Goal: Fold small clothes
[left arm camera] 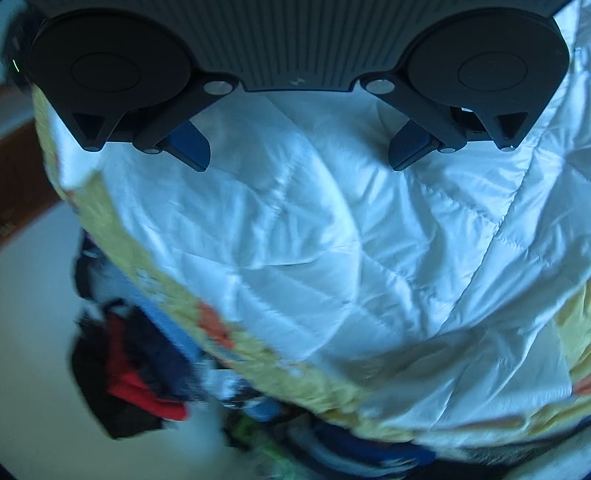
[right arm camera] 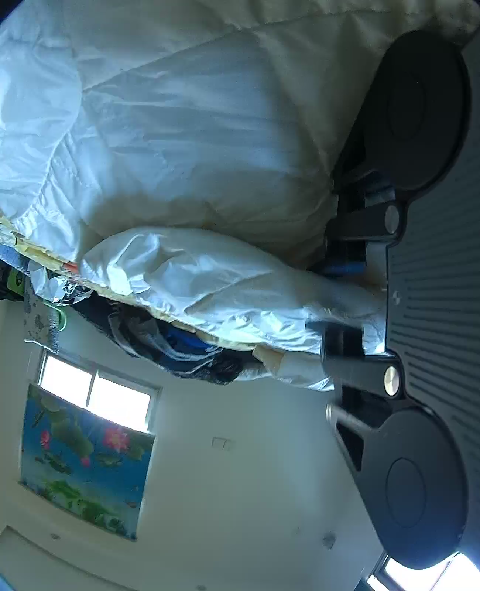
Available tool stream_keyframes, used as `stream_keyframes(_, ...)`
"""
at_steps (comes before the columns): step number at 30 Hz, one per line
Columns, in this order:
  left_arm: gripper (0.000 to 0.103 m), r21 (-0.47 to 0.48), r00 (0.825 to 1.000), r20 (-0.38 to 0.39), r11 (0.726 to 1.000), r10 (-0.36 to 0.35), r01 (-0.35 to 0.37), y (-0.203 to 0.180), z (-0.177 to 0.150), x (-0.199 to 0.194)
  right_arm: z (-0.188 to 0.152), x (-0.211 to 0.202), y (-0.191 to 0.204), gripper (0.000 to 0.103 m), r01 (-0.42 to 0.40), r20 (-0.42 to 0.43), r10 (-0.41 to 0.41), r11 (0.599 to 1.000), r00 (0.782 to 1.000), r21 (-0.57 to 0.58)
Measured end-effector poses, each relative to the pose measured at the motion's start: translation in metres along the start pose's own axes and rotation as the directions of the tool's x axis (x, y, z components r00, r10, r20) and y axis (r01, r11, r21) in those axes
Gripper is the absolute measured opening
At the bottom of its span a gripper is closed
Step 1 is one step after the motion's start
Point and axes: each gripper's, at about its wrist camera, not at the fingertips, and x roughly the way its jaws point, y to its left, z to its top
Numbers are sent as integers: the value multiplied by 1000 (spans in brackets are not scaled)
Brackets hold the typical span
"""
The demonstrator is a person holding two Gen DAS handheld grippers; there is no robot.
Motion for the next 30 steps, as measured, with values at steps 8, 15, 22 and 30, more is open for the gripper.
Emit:
stream_keyframes(8, 51, 215, 980, 136, 961, 147, -174, -16, -12, 16, 8, -28, 33, 61, 51, 119, -34, 988, 992, -144)
stream_keyframes(15, 72, 387, 925, 311, 860, 219, -334, -36, -45, 21, 22, -118, 93, 88, 414, 572, -130, 819, 810, -399)
stream_keyframes(22, 103, 264, 955, 253, 938, 156, -224, -8, -30, 15, 55, -246, 19, 95, 415, 864, -295, 903, 408, 113)
stream_keyframes(30, 103, 271, 953, 253, 933, 167, -235, -12, -29, 18, 89, -257, -51, 82, 146, 820, -304, 953, 486, 266)
